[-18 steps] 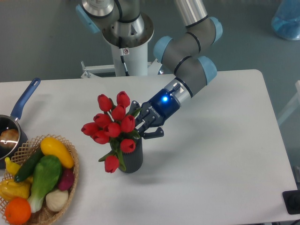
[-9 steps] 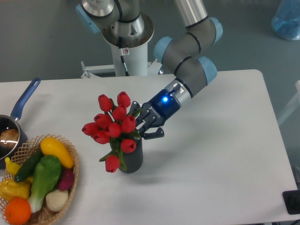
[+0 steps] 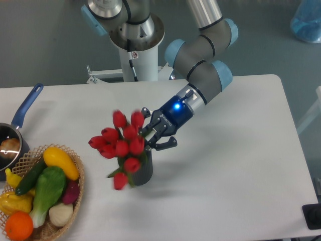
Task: Insert the flowers into the vase
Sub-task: 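Open the gripper to release the tulips in the vase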
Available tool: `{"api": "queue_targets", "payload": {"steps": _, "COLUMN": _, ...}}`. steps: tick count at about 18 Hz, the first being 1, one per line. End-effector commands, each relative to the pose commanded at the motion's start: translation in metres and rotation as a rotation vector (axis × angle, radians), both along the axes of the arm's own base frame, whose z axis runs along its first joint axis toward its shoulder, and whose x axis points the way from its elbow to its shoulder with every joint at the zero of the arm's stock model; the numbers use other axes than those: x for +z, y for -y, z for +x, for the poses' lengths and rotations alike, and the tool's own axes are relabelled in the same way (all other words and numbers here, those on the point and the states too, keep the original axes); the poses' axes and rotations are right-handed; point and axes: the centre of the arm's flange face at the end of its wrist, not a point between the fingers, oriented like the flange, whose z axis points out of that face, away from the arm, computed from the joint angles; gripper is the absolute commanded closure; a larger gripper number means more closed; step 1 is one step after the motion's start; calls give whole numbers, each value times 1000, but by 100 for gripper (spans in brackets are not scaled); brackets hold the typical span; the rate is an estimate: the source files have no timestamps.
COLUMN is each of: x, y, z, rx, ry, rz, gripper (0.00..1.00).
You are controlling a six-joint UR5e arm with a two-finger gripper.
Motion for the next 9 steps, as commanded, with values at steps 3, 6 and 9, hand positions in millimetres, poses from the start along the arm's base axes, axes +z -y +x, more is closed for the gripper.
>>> {"api": "queue_targets", "payload": {"steps": 3, "x": 0, "y": 1, "z": -1, "rx": 0, "ry": -5, "rz": 3, "gripper": 55}}
{"api": "queue_targets", "payload": {"steps": 6, "x": -2, "y": 1, "z": 0, "rx": -1, "ry": -11, "rz": -6, "gripper": 55}}
{"api": "queue_targets", "payload": {"steps": 9, "x": -5, "y": 5, "z": -2, "rx": 5, "ry": -26, "rz": -30, "gripper": 55}}
